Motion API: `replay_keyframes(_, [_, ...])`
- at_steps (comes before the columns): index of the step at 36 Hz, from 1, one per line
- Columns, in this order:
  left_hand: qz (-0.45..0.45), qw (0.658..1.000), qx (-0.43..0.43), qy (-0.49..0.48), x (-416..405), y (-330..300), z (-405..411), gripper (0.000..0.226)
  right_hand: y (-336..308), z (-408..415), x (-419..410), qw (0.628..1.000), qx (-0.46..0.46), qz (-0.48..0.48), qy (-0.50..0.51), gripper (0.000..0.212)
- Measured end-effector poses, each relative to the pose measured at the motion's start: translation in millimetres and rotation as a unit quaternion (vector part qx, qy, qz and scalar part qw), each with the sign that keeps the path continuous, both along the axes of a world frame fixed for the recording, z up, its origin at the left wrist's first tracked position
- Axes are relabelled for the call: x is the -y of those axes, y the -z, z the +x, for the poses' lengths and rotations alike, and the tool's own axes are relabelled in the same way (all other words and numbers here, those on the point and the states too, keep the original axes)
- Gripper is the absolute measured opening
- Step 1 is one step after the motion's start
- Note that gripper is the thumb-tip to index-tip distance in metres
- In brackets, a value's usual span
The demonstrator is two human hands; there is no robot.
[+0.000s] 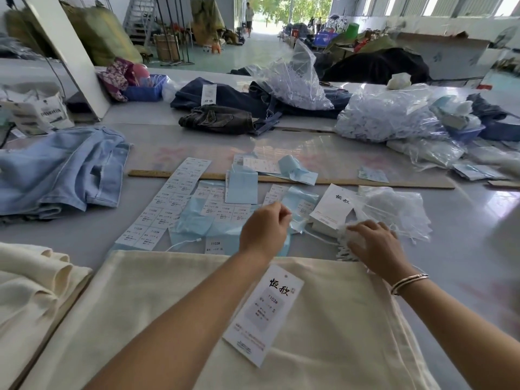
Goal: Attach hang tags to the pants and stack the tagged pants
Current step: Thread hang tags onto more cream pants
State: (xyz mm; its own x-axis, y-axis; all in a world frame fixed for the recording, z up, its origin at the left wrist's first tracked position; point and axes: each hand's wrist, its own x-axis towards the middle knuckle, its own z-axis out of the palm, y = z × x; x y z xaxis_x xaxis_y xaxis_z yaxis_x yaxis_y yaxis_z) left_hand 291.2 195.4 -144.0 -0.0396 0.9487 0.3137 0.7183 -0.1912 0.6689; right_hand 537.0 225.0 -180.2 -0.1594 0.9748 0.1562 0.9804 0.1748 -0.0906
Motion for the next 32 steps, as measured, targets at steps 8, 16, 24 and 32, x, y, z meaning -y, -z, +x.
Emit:
replay_keyframes(8, [0.048,0.996,-0.004,0.071,44,-25,-22,0.006,-19,-99,98,0.651,-0.674,-0.347,0.021,0.031])
replay_keyframes(16, [0.021,0.994,0.039,0.101,112,10,-23,0.001,-33,-119,82,0.368,-0.843,-0.366,0.144,0.033])
replay_keyframes(24, [-0.047,0.994,0.041,0.088,131,42,-27,0.003,-30,-104,69,0.355,-0.864,-0.319,0.159,0.020])
replay_keyframes(32, [-0.094,0.994,-0.044,0.030,112,60,-13,0.063,-19,-77,76,0.657,-0.721,-0.197,0.102,0.019])
